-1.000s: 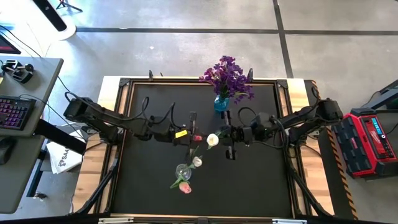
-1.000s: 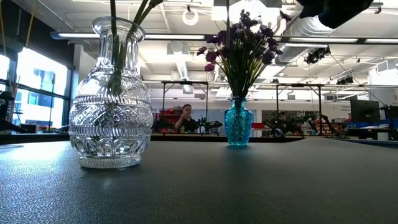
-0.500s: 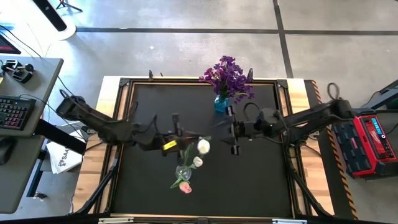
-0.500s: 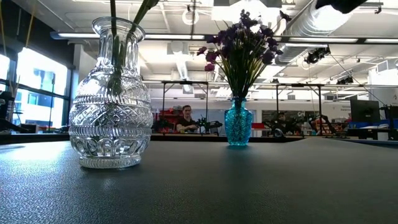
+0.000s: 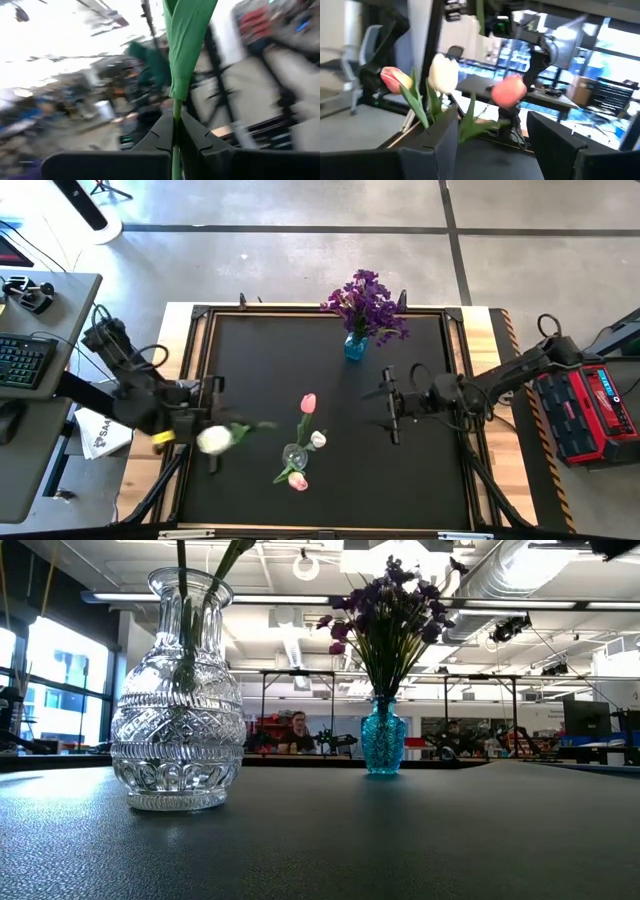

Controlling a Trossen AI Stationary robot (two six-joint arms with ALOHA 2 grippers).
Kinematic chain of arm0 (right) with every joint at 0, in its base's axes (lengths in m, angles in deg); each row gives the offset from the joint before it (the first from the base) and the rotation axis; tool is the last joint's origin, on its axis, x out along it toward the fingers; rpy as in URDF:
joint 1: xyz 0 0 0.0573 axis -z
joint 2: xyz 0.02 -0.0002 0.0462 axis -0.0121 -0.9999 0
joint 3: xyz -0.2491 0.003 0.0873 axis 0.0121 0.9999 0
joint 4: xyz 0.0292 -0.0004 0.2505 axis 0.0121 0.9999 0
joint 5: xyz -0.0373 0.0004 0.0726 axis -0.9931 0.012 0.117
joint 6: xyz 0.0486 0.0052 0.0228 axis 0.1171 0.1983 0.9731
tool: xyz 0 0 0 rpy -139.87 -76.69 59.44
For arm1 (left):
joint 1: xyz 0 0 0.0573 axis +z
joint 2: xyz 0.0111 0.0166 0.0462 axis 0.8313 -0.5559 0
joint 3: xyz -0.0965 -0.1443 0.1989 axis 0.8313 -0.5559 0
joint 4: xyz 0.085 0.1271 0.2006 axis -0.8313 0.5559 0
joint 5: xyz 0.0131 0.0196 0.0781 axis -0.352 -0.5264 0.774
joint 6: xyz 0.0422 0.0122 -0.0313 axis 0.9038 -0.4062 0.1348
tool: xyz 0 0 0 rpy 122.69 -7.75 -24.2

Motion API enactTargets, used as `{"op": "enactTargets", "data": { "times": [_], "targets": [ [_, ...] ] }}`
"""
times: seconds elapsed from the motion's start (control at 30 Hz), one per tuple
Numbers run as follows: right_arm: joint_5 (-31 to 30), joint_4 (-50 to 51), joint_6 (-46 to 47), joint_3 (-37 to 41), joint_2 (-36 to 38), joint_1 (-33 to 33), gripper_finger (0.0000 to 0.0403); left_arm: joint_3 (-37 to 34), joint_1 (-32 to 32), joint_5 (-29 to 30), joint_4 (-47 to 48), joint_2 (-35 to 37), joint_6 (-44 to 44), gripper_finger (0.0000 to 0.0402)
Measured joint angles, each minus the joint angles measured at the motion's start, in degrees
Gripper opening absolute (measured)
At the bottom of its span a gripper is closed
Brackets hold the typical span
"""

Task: Sort flowers into vase by color
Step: Put the white flower into the transparent vase

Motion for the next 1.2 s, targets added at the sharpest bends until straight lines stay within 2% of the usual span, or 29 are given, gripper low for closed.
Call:
{"op": "enactTargets", "data": {
  "times": [0.1, 0.23, 0.37, 0.47, 0.63, 0.8, 0.9, 1.2],
  "targets": [
    [-4.1, -8.3, 1.6, 5.7, 0.1, -2.1, 0.0209, -1.1, -3.7, 0.0, 3.0, 2.7, -7.7, 0.0],
    [-7.1, -18.0, 4.1, 12.4, 0.1, -3.6, 0.0209, -5.3, -5.2, 2.0, 3.3, 4.3, -15.6, 0.0],
    [-9.7, -23.7, 4.5, 15.9, 0.1, -4.1, 0.0209, -11.5, -4.1, 5.8, -1.4, 4.6, -19.3, 0.0],
    [-10.2, -25.6, 4.5, 16.5, 0.1, -4.1, 0.0209, -16.9, -2.3, 7.2, -9.4, 4.6, -18.5, 0.0],
    [-10.2, -25.9, 4.0, 16.6, 0.1, -4.1, 0.0209, -25.3, 4.0, 0.1, -22.4, 4.7, -20.3, 0.0],
    [-10.1, -25.9, 4.3, 16.6, 0.1, -4.1, 0.0209, -29.0, 10.1, -11.8, -23.3, 4.6, -31.0, 0.0],
    [-10.1, -26.0, 4.4, 16.6, 0.1, -4.1, 0.0209, -30.0, 11.9, -17.5, -23.3, 3.7, -34.0, 0.0],
    [-10.1, -26.4, 4.5, 16.6, 0.1, -4.1, 0.0209, -30.3, 13.9, -17.2, -27.0, -3.1, -32.3, 0.0]
  ]
}}
